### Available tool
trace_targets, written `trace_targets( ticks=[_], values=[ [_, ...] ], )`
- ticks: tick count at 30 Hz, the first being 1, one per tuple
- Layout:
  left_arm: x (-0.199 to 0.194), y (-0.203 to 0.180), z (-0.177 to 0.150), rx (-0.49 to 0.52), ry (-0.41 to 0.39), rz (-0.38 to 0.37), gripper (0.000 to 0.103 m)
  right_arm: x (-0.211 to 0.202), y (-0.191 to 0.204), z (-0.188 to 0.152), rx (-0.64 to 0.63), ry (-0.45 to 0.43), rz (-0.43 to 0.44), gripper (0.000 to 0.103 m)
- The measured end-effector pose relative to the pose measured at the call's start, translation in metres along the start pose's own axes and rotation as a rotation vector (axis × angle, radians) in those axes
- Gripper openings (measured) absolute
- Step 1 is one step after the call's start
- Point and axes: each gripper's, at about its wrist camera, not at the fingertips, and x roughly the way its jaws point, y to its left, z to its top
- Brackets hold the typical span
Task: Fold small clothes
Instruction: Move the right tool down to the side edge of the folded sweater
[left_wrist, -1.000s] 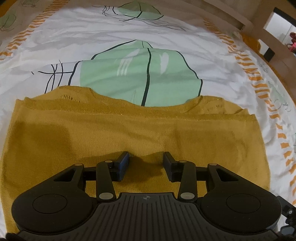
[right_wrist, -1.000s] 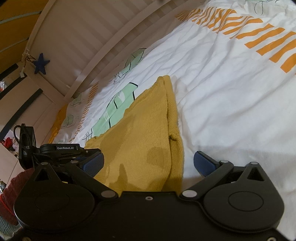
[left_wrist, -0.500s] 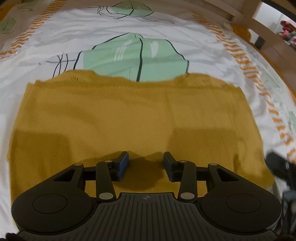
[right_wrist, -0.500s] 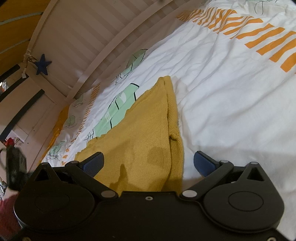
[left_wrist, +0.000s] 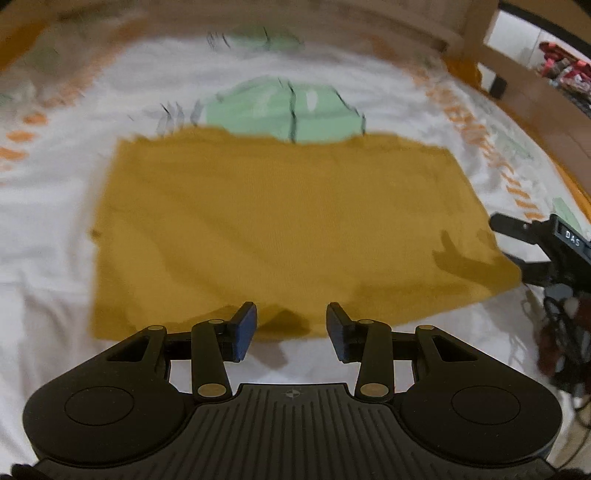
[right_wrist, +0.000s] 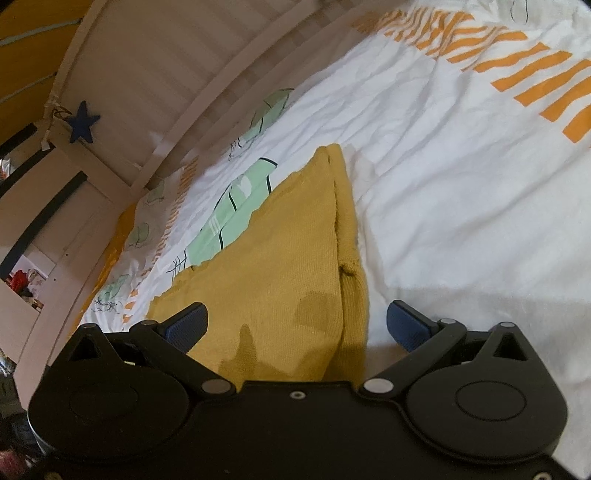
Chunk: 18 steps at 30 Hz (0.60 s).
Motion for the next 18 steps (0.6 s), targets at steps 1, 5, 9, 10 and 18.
trace_targets(
  ticks=[1, 5, 9, 10, 18],
  values=[
    [-0.005, 0.005, -0.001, -0.013, -0.031, 0.029, 0.04, 0.001, -0.002, 0.003, 0.015, 0.012, 0.005, 0.103],
    [-0.011, 0.024, 0.002, -0.066, -0.084, 0.128, 0.041, 0.007, -0.009, 0.016, 0.081, 0.05, 0.034, 0.103],
    [-0.003, 0.051, 0.015, -0.133, -0.056, 0.098, 0.04, 0.018, -0.012, 0.027, 0.098, 0.071, 0.051, 0.103],
    [-0.002, 0.058, 0.018, -0.16, -0.063, 0.096, 0.04, 0.022, -0.011, 0.031, 0.094, 0.076, 0.052, 0.103],
    [0.013, 0.101, 0.036, -0.261, -0.062, 0.056, 0.04, 0.05, -0.005, 0.05, 0.06, 0.141, 0.078, 0.103]
  ],
)
